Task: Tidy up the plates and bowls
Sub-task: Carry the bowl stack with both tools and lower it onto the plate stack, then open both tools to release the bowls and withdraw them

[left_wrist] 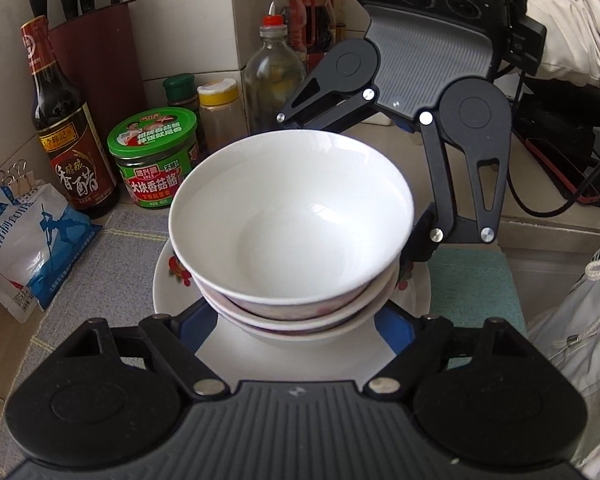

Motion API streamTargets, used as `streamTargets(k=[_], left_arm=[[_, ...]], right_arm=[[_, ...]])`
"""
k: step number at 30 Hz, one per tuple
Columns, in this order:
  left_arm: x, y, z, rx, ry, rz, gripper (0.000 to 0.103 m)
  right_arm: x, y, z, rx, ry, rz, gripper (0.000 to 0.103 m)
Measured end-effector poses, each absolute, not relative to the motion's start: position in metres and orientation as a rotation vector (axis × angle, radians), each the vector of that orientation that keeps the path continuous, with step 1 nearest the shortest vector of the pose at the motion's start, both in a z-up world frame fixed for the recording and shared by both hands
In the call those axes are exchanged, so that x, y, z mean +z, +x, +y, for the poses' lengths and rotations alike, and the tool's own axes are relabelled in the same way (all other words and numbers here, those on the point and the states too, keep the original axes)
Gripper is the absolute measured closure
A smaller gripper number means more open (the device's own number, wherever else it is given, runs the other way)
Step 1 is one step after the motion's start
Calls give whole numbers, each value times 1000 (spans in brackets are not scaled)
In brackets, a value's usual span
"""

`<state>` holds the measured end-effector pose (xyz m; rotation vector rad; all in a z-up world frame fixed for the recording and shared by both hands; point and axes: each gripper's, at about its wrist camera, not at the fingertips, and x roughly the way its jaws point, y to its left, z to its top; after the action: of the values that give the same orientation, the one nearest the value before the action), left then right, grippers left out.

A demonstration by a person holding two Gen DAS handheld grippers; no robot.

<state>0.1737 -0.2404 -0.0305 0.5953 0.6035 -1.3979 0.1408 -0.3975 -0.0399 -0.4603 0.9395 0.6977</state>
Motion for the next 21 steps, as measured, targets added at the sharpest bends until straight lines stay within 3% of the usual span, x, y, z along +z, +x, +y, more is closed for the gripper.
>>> streamTargets(k=[9,12,21], left_arm=[[-31,170,-238,-1374,592,577,17],[-29,167,-233,-1356,576,548,10],[-5,144,-183,-1247,442,382,2]], right_arm=[[-39,140,-397,674,-467,930,15],[-37,139,-397,650,-441,913,0],[-31,113,-371,452,-471,934,0]])
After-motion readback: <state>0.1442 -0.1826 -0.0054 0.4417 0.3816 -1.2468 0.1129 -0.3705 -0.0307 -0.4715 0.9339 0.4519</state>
